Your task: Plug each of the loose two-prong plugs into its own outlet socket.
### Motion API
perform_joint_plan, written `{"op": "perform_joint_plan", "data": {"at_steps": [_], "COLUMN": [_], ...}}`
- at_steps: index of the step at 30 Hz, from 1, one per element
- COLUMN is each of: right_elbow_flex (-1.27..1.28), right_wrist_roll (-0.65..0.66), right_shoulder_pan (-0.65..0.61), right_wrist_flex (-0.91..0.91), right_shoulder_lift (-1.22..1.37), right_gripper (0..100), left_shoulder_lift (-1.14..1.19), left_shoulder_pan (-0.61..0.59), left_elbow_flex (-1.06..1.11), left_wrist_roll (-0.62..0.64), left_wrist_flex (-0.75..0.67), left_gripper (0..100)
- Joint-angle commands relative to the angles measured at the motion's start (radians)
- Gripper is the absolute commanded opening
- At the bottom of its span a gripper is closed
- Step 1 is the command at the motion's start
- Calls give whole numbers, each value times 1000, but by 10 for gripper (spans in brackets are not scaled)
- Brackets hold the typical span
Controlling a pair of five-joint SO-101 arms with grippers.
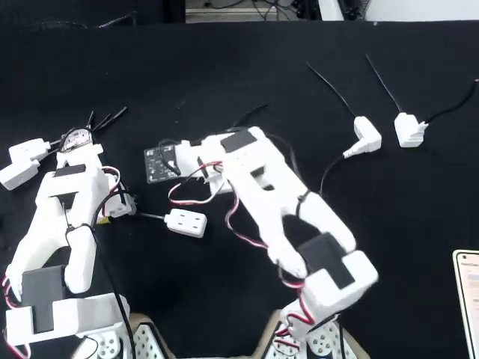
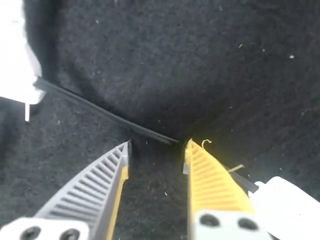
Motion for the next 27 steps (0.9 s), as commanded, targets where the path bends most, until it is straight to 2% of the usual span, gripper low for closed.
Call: {"op": "perform_joint_plan", "data": {"at_steps": [1,11,17,19,22,24,27], "right_elbow_flex": [-88,-225,-240,-240,-242,-240,-216], "right_wrist_roll": [34,146,150,150,150,146,120], "right_shoulder_pan": [11,35,54,66,86,103,130], "right_wrist_flex": [-15,-14,21,37,26,18,20], "right_shoulder_lift": [51,208,262,260,257,255,220], "right_gripper": [230,226,224,191,14,35,14], "left_shoulder_lift": [0,0,0,0,0,0,0], "left_shoulder_pan": [-39,-39,-39,-39,-39,-39,-38], "left_elbow_flex": [-7,-4,-2,-2,-2,-1,-1], "left_wrist_roll": [17,17,17,17,17,17,17], "left_wrist_flex": [-41,-41,-41,-41,-41,-41,-41], "left_gripper": [177,177,177,177,177,177,177]}}
